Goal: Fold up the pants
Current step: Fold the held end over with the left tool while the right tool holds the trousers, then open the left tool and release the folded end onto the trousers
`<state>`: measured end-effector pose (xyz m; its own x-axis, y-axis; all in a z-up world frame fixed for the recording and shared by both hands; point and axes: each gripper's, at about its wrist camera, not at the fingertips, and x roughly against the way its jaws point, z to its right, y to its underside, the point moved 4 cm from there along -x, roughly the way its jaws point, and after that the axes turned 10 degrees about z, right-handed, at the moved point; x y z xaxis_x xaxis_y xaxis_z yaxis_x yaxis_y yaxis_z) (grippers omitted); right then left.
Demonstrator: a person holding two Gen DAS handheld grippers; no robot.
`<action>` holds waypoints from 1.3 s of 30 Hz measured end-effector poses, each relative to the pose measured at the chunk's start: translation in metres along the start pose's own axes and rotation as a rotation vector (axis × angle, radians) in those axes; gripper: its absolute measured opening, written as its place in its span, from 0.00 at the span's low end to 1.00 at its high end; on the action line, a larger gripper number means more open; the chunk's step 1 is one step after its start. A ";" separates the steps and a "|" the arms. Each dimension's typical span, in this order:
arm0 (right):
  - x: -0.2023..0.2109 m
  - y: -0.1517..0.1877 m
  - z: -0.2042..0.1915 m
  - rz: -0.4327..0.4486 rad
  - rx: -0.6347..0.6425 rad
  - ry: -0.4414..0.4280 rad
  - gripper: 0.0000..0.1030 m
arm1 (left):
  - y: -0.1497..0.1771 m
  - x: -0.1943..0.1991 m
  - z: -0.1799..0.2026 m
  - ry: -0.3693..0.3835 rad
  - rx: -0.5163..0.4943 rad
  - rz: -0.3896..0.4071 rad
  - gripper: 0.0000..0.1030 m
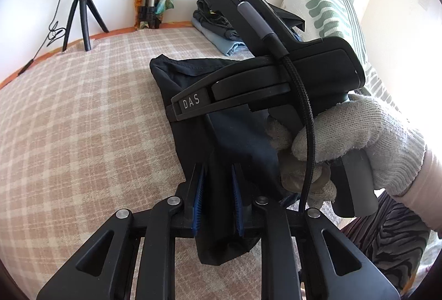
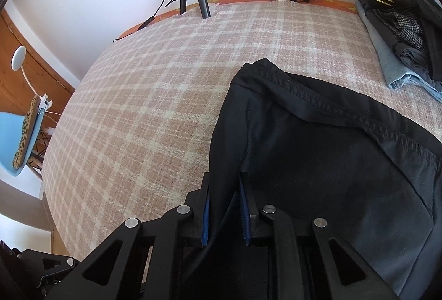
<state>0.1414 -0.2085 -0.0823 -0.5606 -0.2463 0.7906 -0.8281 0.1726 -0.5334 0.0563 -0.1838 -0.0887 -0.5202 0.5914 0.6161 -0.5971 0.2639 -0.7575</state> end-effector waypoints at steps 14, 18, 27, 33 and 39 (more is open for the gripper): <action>0.063 -0.011 0.014 0.124 -0.122 -0.064 0.02 | -0.033 0.052 -0.020 -0.052 0.024 0.179 0.34; 0.085 -0.016 0.018 0.173 -0.138 -0.076 0.02 | -0.028 0.036 -0.026 -0.059 0.045 0.126 0.34; 0.134 -0.004 0.060 0.254 -0.203 -0.064 0.02 | -0.024 -0.007 0.016 -0.022 -0.050 0.051 0.34; 0.166 0.007 0.097 0.309 -0.262 -0.037 0.02 | -0.034 -0.023 0.044 0.006 -0.096 0.054 0.34; 0.191 0.022 0.139 0.344 -0.327 0.017 0.02 | -0.036 -0.038 0.068 0.030 -0.142 0.039 0.34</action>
<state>0.0161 -0.3846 0.0149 -0.7996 -0.1072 0.5908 -0.5479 0.5330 -0.6448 0.0560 -0.2673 -0.0706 -0.5218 0.6252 0.5804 -0.4832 0.3441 -0.8050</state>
